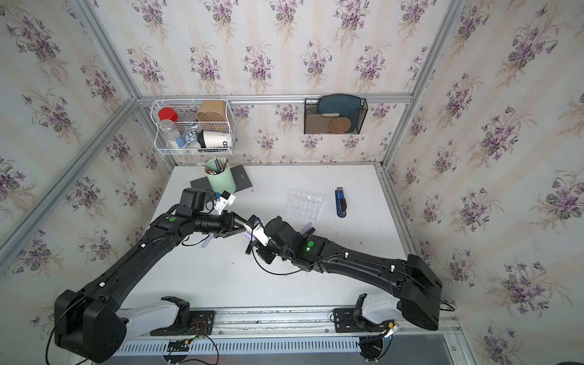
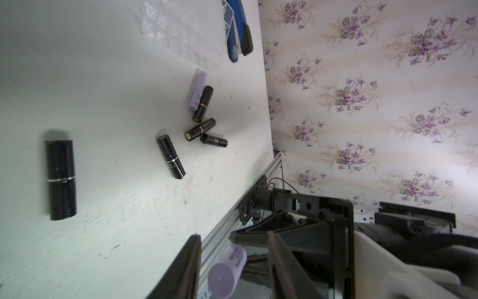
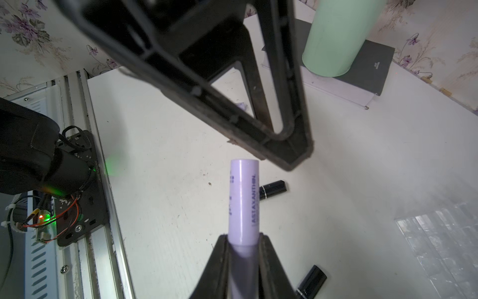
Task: Arrange the lipsticks in the organizer
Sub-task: Pick up the lipstick at the center of the board.
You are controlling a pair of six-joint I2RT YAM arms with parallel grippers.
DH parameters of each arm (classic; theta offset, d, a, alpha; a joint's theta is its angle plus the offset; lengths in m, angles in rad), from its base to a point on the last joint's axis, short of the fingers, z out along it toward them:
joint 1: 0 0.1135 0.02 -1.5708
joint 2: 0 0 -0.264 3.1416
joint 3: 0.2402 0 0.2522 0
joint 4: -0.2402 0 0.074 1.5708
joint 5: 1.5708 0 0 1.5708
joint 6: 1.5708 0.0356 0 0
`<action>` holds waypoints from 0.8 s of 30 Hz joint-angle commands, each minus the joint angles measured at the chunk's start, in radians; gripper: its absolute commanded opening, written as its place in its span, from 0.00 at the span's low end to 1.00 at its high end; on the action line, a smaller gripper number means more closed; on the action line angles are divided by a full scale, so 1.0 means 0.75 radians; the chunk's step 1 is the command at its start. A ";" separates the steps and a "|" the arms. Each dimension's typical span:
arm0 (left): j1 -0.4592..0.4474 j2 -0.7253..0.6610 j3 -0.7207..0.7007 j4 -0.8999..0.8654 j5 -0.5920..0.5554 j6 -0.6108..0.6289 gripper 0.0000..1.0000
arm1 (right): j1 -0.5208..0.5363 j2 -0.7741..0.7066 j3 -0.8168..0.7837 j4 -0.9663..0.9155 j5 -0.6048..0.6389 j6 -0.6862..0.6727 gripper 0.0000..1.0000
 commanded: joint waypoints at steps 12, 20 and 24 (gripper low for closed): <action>-0.047 0.048 0.040 -0.112 0.060 0.150 0.38 | -0.016 -0.038 -0.028 0.073 -0.025 -0.040 0.12; -0.043 0.107 0.101 -0.053 0.057 0.097 0.00 | -0.050 -0.006 0.036 0.047 0.012 0.044 0.39; 0.035 0.152 0.078 0.114 -0.030 -0.082 0.00 | -0.236 -0.096 -0.040 0.140 -0.168 0.426 0.64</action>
